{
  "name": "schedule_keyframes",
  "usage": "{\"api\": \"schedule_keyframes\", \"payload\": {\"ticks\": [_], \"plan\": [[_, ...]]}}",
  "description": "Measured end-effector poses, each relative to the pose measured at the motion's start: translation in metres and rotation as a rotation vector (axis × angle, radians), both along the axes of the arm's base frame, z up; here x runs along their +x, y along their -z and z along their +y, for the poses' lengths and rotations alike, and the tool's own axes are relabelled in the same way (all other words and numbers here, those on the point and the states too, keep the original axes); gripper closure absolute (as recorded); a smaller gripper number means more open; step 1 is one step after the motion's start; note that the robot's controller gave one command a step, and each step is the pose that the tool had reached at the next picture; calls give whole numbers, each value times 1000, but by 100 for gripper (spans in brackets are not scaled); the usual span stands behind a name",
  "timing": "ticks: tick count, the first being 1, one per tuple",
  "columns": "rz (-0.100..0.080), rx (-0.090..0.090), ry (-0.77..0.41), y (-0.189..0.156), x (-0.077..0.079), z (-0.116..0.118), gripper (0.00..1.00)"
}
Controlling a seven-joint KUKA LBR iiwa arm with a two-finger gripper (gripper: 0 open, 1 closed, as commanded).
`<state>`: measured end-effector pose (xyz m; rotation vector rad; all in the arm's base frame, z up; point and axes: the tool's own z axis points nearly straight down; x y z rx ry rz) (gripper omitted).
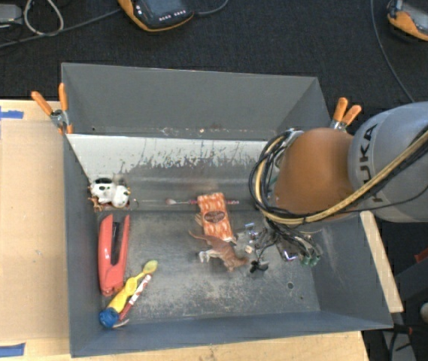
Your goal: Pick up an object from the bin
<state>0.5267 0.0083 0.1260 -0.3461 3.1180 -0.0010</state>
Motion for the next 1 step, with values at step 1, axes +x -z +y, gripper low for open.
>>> {"api": "schedule_keyframes", "payload": {"ticks": [1], "plan": [[7, 2, 153, 41, 6, -7, 100]]}}
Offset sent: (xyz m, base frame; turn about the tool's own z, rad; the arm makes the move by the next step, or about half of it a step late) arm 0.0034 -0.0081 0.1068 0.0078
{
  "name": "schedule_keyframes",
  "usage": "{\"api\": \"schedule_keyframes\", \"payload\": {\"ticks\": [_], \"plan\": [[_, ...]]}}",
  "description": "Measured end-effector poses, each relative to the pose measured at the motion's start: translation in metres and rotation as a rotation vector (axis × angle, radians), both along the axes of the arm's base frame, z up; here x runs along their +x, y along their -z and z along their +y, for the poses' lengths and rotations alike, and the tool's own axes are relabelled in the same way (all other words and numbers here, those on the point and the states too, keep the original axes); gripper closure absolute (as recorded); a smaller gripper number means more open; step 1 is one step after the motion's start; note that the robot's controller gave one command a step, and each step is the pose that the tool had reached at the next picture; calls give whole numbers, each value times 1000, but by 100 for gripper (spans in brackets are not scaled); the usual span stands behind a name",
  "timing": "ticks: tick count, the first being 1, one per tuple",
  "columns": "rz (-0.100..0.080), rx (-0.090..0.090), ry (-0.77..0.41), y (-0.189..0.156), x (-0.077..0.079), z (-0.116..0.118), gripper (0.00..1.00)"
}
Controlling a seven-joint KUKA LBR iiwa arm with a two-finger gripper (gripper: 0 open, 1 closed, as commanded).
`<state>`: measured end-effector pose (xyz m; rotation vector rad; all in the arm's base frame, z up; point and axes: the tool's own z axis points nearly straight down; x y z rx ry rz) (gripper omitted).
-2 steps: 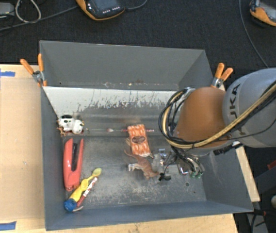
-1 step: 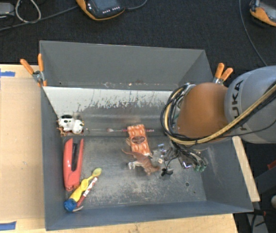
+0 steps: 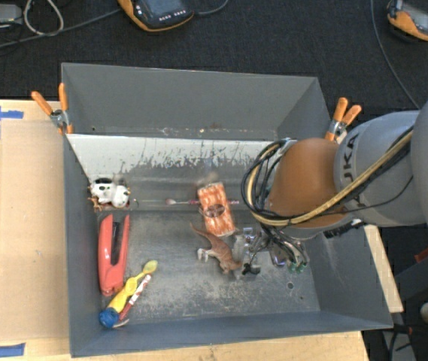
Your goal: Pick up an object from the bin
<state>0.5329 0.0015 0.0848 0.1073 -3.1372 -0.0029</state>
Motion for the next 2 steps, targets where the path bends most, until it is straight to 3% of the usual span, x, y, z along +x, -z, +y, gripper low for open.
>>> {"api": "schedule_keyframes", "payload": {"ticks": [1, 2], "plan": [[7, -2, -7, -61, -3, 0, 100], [6, 0, 35, -82, -17, -2, 100]]}}
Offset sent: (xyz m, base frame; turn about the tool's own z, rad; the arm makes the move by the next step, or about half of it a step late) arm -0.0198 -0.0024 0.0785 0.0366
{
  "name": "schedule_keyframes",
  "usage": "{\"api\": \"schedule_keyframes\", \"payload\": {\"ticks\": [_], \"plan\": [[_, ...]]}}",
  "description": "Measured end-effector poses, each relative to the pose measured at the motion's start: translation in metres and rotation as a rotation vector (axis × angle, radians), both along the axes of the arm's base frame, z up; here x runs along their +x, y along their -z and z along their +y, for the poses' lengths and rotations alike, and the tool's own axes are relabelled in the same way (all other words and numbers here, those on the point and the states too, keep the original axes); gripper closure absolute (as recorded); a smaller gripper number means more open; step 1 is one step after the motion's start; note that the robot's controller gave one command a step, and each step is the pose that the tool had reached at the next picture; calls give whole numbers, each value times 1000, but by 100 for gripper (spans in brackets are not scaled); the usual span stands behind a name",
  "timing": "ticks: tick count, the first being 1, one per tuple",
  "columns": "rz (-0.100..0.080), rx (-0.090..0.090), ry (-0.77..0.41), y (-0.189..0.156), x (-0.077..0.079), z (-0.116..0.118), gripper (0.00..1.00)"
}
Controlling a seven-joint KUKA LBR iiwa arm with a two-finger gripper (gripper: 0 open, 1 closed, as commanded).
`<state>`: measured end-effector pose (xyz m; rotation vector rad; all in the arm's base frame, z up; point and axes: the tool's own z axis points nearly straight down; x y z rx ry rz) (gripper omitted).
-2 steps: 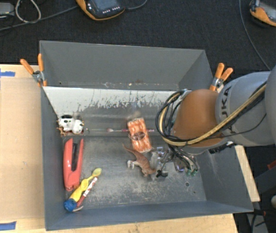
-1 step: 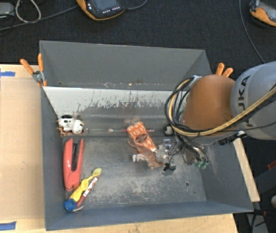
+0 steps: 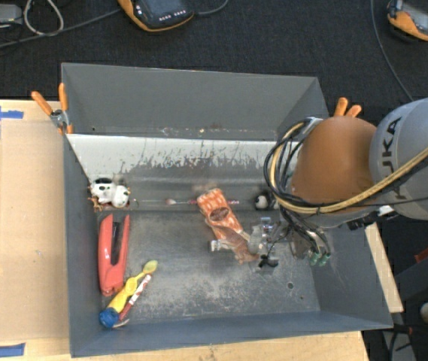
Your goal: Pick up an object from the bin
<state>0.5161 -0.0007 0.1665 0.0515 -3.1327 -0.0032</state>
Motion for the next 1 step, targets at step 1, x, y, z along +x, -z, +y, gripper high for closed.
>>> {"api": "schedule_keyframes", "payload": {"ticks": [1], "plan": [[6, 0, -12, -61, 0, 0, 100]]}}
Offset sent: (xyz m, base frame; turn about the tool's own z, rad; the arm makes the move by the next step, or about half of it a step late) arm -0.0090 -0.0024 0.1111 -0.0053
